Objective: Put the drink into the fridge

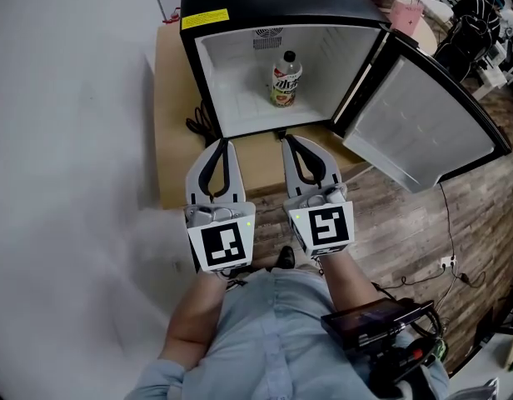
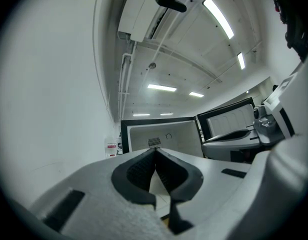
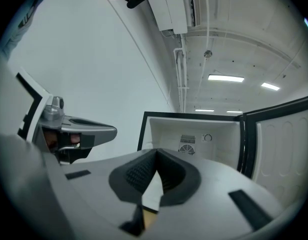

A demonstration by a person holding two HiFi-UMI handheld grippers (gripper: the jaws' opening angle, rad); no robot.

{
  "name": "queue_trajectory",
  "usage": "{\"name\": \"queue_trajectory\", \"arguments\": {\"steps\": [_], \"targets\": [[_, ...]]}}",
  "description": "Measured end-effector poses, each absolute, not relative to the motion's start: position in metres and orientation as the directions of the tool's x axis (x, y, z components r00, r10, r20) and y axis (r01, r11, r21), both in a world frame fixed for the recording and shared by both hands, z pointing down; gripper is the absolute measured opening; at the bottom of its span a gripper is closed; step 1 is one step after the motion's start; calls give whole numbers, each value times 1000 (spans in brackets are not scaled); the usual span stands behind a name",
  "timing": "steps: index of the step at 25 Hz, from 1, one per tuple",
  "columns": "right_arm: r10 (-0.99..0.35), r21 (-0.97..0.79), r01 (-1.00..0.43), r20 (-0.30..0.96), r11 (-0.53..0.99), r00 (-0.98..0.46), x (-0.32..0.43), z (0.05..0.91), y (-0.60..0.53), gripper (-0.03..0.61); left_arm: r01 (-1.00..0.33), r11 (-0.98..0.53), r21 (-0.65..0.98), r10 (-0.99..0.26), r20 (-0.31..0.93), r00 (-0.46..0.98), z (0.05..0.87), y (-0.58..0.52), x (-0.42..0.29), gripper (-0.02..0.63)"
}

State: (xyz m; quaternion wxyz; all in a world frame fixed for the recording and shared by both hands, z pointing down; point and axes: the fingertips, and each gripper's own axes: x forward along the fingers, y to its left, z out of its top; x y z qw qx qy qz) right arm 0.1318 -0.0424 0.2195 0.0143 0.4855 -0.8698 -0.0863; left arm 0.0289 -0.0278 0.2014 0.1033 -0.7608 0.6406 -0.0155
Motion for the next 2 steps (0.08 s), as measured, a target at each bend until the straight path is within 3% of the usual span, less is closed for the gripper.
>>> {"name": "queue_trajectory", "arguments": {"steps": [2], "targets": [[-845, 166, -840, -59, 516, -531, 129, 221, -40, 5, -971, -158, -177, -978, -108, 179, 204, -26, 28, 9]]}}
